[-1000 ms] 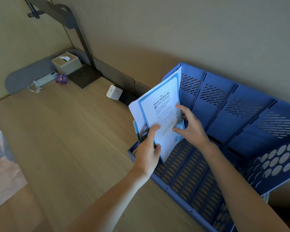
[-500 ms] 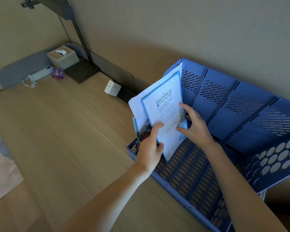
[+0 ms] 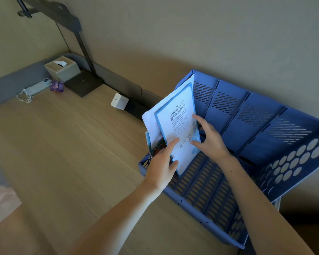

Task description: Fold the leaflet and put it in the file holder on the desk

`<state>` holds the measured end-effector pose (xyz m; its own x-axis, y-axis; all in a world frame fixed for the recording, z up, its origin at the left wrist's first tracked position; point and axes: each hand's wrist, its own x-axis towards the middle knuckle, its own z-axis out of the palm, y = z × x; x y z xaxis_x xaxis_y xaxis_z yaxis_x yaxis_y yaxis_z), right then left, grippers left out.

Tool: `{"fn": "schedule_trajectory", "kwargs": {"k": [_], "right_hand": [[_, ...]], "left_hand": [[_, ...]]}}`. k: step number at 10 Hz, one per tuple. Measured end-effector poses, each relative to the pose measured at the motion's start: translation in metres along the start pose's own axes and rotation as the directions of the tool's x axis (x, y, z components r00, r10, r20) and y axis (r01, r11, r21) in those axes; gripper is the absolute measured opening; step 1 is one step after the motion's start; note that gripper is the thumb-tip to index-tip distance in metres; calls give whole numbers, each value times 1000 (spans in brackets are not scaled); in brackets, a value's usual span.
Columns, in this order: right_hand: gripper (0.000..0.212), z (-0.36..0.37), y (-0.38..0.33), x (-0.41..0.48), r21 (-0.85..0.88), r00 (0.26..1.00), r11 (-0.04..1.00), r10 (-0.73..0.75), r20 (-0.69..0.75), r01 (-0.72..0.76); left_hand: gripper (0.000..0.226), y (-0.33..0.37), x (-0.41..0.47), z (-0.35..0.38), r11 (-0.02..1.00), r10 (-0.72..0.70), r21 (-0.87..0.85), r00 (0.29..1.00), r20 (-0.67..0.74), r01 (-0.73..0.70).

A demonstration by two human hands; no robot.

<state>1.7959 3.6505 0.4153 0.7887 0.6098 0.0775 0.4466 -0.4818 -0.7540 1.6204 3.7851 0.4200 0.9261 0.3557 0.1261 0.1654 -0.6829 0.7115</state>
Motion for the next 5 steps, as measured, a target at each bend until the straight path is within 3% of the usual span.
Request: {"fn": "schedule_trajectory", "kwargs": {"k": [1,3,5], "right_hand": [[99,-5,-6,-8,-26,1000,1000,6,-16,-7],[89,-20,-28,-40,-106,993,993,48,-109,-60],[66,-19,-78,-103,-191,951,975,53,-304,-116]], "left_hand": [[67,3,-6,-11,996,64,66,998,12,-65],[60,8,-24,-40,994,58,95,998,34,-61],[57,22,-47,-80,947,237,222,971,11,-234]]}}
